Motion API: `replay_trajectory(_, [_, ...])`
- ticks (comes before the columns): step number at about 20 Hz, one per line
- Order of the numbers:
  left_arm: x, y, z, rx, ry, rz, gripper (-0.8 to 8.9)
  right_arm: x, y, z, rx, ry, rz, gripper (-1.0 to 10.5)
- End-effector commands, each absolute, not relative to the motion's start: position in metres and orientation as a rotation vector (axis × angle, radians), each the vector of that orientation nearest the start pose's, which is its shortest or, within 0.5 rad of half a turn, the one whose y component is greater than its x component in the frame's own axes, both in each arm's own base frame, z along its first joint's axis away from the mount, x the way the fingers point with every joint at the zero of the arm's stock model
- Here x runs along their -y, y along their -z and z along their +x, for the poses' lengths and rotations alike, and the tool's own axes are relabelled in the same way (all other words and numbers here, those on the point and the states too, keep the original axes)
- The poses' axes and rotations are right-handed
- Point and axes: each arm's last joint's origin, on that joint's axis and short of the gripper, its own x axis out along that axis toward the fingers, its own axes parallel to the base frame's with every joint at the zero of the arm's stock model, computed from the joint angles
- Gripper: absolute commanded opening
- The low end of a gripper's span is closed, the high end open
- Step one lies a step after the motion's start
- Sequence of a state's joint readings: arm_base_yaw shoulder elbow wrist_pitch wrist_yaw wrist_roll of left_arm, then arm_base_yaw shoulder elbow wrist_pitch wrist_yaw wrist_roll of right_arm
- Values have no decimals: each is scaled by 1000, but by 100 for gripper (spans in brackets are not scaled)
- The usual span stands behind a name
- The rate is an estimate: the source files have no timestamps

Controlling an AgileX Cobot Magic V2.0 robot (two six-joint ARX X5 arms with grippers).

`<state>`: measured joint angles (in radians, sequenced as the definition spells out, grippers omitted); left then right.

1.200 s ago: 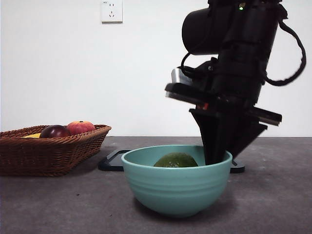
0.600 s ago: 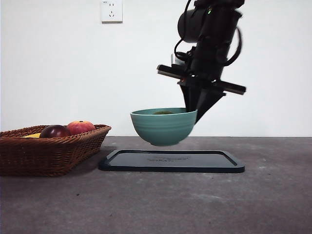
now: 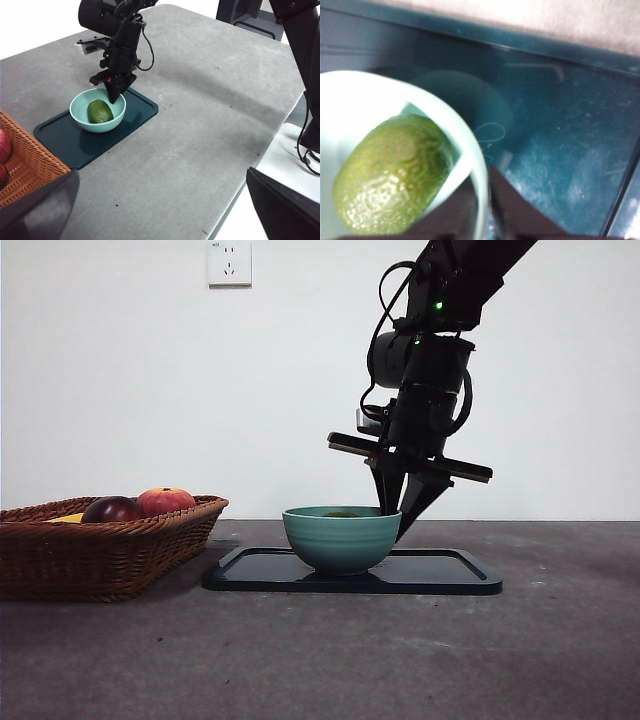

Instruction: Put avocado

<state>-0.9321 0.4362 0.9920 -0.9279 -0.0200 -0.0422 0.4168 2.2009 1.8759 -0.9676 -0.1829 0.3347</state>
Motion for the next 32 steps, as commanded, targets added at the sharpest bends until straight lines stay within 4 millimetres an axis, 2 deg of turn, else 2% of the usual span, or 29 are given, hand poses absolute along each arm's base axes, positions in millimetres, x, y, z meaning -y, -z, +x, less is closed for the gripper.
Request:
replay_trajectory(1, [37,-364,28,-343,904,130,592,-194,-199,418,-1356,-298,122,119])
replay_trajectory(3, [37,-364,28,-342,904,130,592,-187,-204,418,-1367,-259,112,218])
replay_trajectory(5, [37,-364,28,-342,904,130,592,-176,-227,420,-1358,-173,60,258])
replay_trajectory(7, [37,-364,28,-342,904,130,592,-163,-274,418,-1287,-170,48,472])
replay_trajectory(8, [37,-364,28,-342,904,130,592,-158,-301,410,-1239,-193,35,509])
replay_trajectory(10, [37,-364,28,-342,904,130,592,-150,-344,383,-1165,-187,-40,509])
replay_trajectory(12, [37,-364,28,-342,904,130,592,-144,-377,353,-1123,-167,-103,509])
replay_trajectory(15, [37,-364,28,-342,904,130,592,-138,-403,316,-1088,-178,-144,509])
replay_trajectory(17, [37,-364,28,-342,904,130,592,-134,-409,287,-1074,-186,-170,509])
replay_trajectory(20, [37,-364,28,-343,904,130,592,-126,-406,236,-1047,-239,-189,509])
replay_trajectory(26, [37,-364,28,-343,904,130,592,-93,-377,133,-927,-400,-169,539])
replay_trajectory(29, [37,-364,28,-343,904,130,592,-75,-359,97,-868,-461,-112,580])
replay_trajectory(32, [37,-364,28,-342,904,130,592,-60,-343,74,-793,-536,-64,579])
